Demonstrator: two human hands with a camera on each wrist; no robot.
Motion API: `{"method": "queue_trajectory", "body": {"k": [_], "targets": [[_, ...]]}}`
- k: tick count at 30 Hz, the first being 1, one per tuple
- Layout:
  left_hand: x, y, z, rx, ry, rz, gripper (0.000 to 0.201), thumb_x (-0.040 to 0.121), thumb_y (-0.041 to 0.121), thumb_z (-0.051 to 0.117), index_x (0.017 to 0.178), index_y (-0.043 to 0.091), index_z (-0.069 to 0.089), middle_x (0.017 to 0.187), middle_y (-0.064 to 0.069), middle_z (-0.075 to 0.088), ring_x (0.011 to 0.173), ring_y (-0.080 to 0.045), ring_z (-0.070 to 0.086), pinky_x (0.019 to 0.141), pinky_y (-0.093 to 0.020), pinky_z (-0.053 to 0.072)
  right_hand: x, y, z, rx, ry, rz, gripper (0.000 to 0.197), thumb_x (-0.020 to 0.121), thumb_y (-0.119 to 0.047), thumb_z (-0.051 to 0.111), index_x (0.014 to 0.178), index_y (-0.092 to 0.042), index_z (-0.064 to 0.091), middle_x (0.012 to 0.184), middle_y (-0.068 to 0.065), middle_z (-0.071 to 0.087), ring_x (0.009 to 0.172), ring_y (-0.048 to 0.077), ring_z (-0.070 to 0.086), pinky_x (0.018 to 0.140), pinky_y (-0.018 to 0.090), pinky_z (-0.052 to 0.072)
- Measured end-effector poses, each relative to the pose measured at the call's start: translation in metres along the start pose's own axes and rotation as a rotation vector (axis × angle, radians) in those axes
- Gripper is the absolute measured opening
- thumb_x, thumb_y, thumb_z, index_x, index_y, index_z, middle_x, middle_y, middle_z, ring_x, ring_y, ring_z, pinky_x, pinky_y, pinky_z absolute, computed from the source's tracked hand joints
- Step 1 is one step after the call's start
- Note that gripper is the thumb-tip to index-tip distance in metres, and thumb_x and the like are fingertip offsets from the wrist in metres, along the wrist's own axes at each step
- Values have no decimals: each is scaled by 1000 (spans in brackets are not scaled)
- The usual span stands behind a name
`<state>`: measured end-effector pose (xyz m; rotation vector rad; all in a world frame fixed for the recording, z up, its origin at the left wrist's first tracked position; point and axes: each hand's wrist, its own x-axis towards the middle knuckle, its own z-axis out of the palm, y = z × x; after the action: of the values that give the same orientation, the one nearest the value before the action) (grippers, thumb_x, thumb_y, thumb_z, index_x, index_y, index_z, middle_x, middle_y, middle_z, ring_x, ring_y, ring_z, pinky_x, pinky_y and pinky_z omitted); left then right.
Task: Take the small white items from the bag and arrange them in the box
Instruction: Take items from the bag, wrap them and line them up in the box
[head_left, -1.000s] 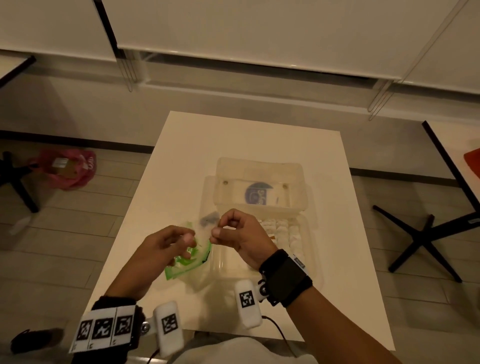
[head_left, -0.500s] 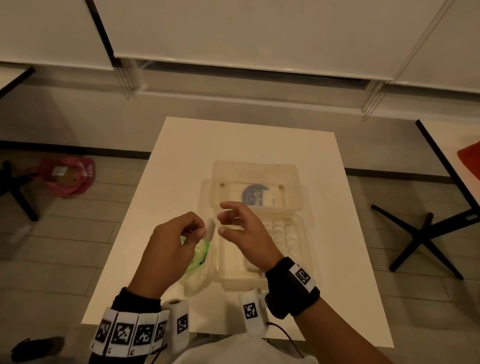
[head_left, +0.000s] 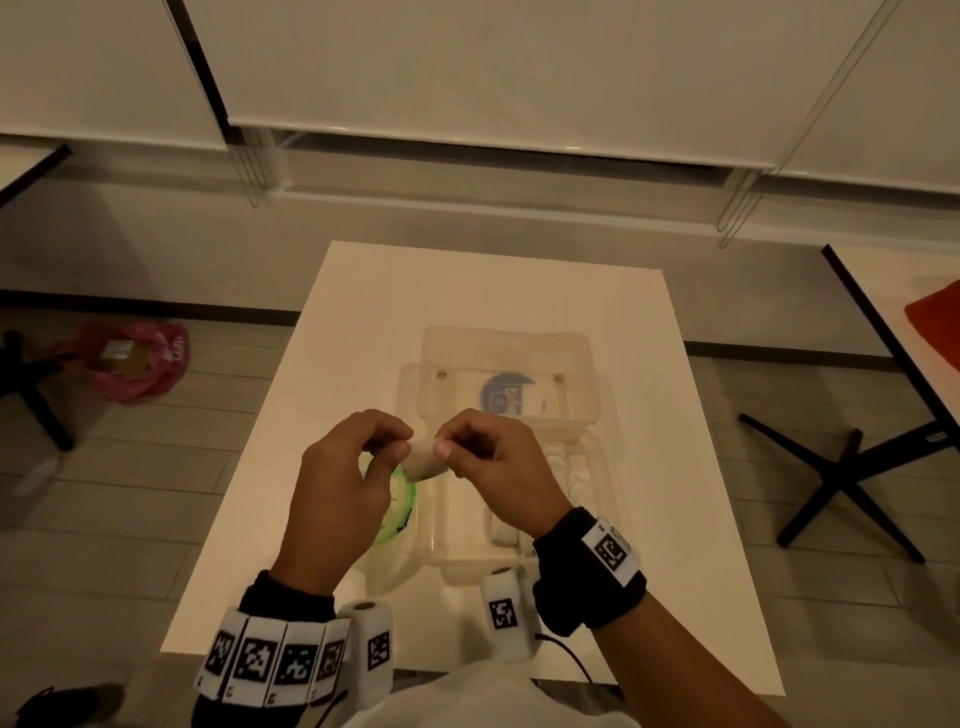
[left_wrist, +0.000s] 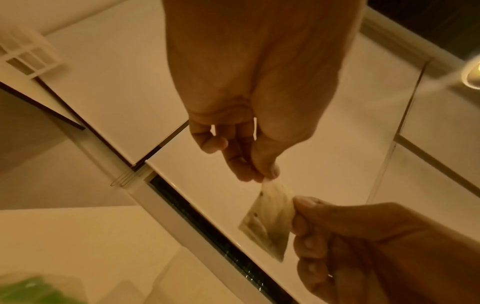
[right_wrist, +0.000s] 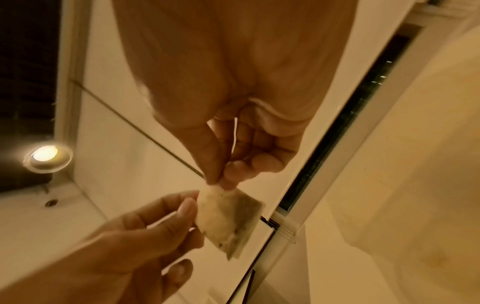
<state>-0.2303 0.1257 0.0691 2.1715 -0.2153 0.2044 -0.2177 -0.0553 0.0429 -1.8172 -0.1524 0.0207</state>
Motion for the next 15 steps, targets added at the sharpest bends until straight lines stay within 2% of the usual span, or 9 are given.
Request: {"method": "queue_trajectory", "body": {"k": [2,4,6,8,9,12,15], "targets": [[-1,2,2,-73,60,-32,21,89,3,69,96,22,69,89,15,69,89,-4,62,70,-7,40,1,2,1,-7,25,29,8,89,-12,67,83,-17,69,71,-9,62,66,11,55,67,33,48],[0,4,5,-147,106,-49,20,91,7,69,99,25,68,92,16,69,89,-6,62,67,-18,43,1,4,0,-29,43,40,9,90,-13,65,82,-18,67,70,-10,61,65,11,53,66,34,47],[1,3,6,-210,95,-96,21,90,13,71,104,28,67,95,13,68,89,-6,62,67,-24,43,1,4,-2,10,26,48,12,91,-13,65,82,-19,66,72,-5,62,65,12,53,67,34,46],[2,-1,6,-187,11,-101,24,87,19,75,107,30,67,100,11,66,90,-8,62,68,-17,41,0,2,-5,52,4,40,12,91,-12,65,82,-20,66,72,-2,62,65,12,53,66,32,46],[2,-2,7,-153,-29,-82,21,86,20,76,103,30,69,99,10,66,89,-9,62,69,-11,39,-1,1,-6,40,6,30,12,91,-13,66,82,-20,66,72,-4,61,65,11,52,66,31,45],[1,-2,11,-115,-34,-60,14,86,10,76,85,24,71,83,9,67,84,-10,62,70,-5,39,-1,2,-8,-31,34,3,10,89,-12,68,82,-21,68,75,-10,63,67,6,52,65,22,42],[1,2,16,-135,-19,-81,15,85,7,75,81,22,72,78,9,68,83,-8,61,70,-4,39,-1,4,-11,-19,60,35,10,87,-15,70,81,-24,69,83,-7,67,71,8,56,66,28,45]]}}
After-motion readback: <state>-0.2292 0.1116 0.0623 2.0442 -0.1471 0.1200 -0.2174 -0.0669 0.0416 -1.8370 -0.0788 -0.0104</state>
